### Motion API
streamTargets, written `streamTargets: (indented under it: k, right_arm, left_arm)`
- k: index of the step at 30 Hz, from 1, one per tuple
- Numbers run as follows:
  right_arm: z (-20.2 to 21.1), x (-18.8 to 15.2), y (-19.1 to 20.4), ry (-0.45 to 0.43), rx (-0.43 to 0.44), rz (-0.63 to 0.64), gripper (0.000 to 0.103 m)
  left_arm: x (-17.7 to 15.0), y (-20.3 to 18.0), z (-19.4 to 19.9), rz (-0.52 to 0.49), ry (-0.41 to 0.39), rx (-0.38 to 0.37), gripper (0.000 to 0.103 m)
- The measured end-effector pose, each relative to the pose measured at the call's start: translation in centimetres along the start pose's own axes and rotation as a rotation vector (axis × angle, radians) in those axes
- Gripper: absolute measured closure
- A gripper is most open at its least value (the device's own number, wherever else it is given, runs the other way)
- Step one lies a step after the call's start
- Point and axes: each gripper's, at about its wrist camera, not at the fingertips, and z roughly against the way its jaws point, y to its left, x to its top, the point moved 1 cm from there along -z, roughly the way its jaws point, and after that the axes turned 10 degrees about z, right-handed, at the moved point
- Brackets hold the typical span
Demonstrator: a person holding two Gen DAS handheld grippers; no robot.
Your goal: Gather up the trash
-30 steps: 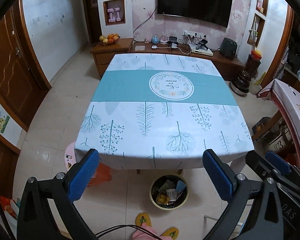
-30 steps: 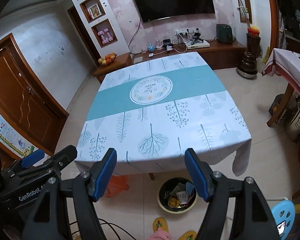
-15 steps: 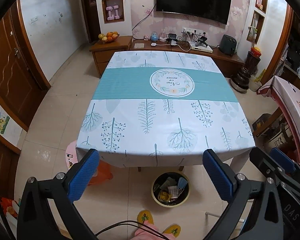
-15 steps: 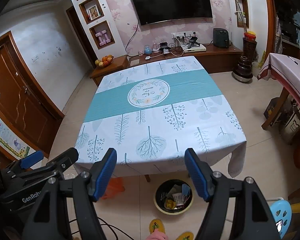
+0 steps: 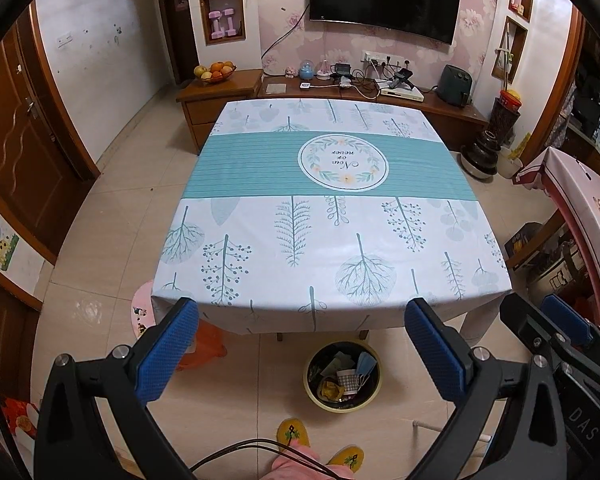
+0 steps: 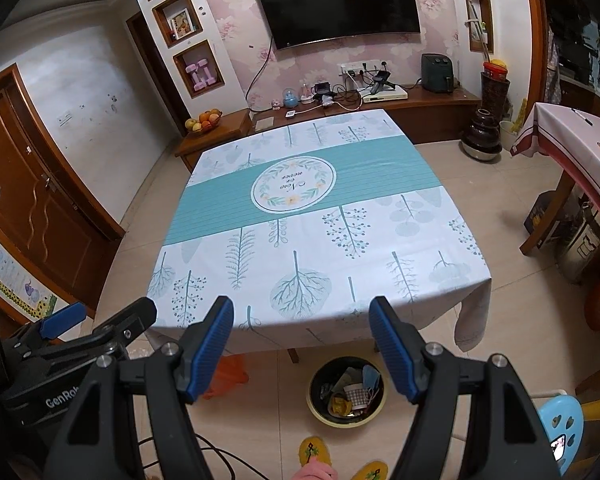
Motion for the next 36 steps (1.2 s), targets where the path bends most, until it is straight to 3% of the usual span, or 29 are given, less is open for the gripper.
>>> streamTargets:
  k: [36]
  right_arm:
    - [-0.5, -0.9, 0.5, 0.013, -0.010, -0.029, 0.032]
  left_arm:
    - [-1.3, 0.6, -0.3, -0.019, 0.017, 0.001, 0.002]
